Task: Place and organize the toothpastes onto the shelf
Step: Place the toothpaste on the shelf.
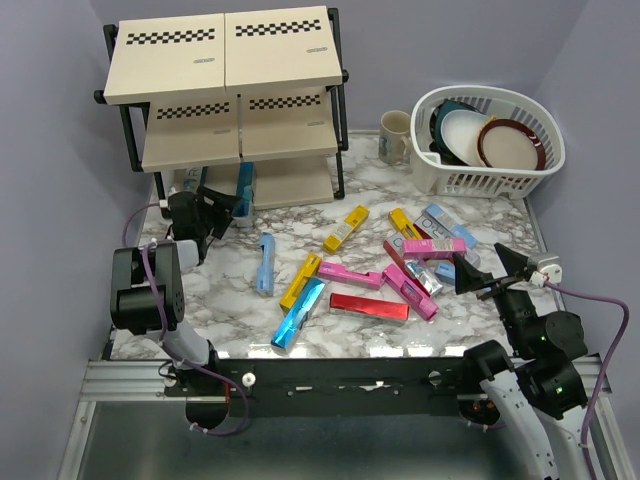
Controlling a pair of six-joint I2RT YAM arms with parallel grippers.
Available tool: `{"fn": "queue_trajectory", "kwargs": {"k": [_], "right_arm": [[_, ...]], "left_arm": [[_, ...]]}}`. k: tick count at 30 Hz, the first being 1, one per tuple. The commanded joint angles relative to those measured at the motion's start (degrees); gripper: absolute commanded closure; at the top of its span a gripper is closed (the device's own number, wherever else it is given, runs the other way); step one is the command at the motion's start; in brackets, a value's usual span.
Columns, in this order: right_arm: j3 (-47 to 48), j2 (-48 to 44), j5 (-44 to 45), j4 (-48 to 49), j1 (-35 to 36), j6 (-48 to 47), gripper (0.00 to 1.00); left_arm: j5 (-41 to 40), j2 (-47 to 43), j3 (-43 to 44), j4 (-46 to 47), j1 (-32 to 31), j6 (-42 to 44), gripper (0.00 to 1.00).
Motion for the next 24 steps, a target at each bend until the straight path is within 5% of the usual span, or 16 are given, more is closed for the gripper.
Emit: {"fn": "queue_trajectory", "kwargs": {"k": [1, 8, 16, 24], "right_arm": [[1.32, -16.31, -0.92, -1.37, 0.43, -0.03, 0.00], [1.23, -16.40, -1.01, -1.28, 0.43, -0.03, 0.00], [1.23, -16.40, -0.75, -1.28, 0.52, -0.03, 0.00], [1.14, -16.40, -0.75, -1.28, 0.52, -0.11, 0.00]], "left_arm": [[-1.46, -0.61, -0.59, -0.13, 0.47, 2.72, 0.18], [-6.11, -11.31, -5.95, -0.39, -0.49, 13.60, 0.11], [-24.81, -18.28, -7.19, -5.56, -11.03, 30.58, 0.09], [-35.38, -15.38, -2.53, -12.95, -17.01, 31.39, 0.11]]}}
